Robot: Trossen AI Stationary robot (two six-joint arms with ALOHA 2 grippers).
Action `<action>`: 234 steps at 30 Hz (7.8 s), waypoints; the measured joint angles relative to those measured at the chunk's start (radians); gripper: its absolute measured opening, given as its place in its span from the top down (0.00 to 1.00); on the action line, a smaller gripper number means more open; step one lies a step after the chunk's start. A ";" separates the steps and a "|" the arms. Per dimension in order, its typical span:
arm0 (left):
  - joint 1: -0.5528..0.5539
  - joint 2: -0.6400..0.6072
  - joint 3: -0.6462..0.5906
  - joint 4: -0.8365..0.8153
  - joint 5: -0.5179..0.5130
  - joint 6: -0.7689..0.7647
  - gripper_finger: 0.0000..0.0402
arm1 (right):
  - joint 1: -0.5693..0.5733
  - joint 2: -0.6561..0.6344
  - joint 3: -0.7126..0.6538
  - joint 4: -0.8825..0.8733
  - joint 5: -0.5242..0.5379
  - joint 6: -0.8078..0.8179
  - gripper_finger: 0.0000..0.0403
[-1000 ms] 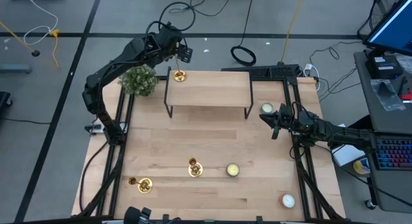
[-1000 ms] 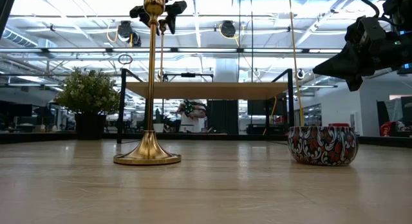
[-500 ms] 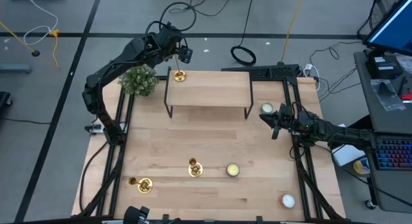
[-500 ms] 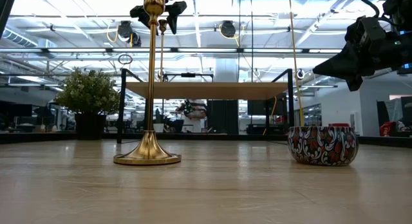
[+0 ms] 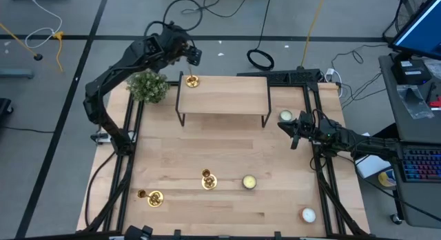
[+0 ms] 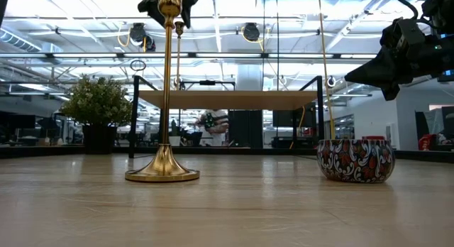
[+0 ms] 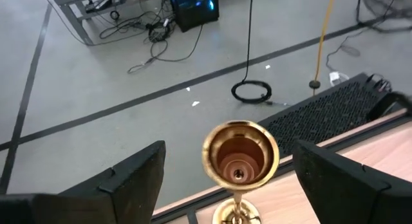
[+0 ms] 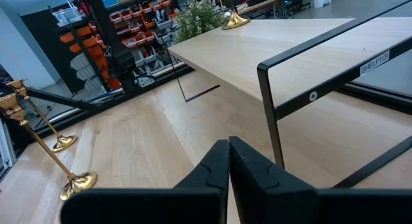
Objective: Pick & Place candle stick holders
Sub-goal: Put the bottom gold candle holder on the shelf
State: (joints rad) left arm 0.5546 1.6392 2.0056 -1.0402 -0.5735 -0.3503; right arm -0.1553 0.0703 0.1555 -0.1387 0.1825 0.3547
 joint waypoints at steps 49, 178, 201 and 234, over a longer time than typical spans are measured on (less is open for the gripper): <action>-0.634 -0.219 -0.003 -0.528 0.218 -0.529 0.28 | 0.000 0.000 0.000 0.000 0.000 0.030 0.99; -1.673 0.160 -0.007 -0.532 0.469 -2.011 0.33 | 0.000 0.000 0.000 0.000 0.000 0.026 0.99; -1.684 0.341 -0.008 -0.531 0.438 -2.024 0.33 | 0.000 0.000 0.000 0.000 0.000 0.026 0.99; -1.681 0.355 -0.193 -0.531 0.328 -2.003 0.33 | 0.000 0.000 0.000 0.000 -0.001 0.105 0.99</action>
State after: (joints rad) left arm -1.1266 1.9945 1.8130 -1.5711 -0.2456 -2.3534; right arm -0.1555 0.0704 0.1551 -0.1387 0.1818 0.4599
